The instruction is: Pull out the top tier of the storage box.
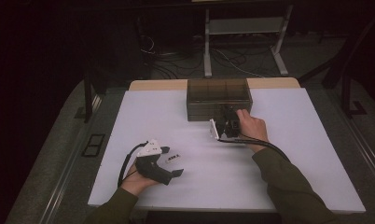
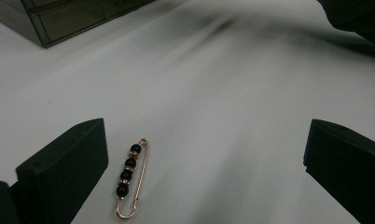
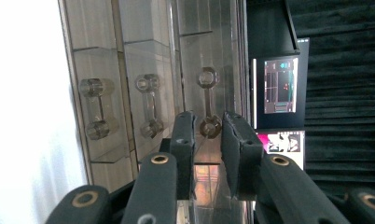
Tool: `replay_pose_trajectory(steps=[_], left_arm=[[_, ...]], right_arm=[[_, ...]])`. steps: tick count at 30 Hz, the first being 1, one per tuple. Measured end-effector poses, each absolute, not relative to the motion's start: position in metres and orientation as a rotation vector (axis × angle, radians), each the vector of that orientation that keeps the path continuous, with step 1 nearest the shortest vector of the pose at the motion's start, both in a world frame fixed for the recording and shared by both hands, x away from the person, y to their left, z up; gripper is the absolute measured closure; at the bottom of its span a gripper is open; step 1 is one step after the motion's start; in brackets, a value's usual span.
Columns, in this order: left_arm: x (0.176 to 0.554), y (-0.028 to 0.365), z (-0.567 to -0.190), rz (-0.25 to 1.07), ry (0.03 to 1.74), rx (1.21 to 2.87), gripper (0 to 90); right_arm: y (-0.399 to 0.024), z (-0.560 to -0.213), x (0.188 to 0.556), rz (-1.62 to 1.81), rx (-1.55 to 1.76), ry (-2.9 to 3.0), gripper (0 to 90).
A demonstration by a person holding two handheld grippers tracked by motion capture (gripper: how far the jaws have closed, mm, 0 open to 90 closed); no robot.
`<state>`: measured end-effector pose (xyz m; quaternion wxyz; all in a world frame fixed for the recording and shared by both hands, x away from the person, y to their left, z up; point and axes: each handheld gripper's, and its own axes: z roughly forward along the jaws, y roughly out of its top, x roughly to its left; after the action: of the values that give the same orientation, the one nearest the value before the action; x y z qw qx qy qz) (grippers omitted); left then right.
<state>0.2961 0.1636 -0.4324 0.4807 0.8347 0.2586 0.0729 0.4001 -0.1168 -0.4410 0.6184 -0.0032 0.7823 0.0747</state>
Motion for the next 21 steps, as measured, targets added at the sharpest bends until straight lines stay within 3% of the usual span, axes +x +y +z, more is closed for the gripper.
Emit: replay_pose_trajectory(steps=[21], left_arm=[[0.2963, 0.164, -0.4323, 0.178, 0.63, 2.033, 0.0]], right_arm=[[-0.1118, -0.4428, 0.3981, 0.129, 0.011, 1.774, 78.7]])
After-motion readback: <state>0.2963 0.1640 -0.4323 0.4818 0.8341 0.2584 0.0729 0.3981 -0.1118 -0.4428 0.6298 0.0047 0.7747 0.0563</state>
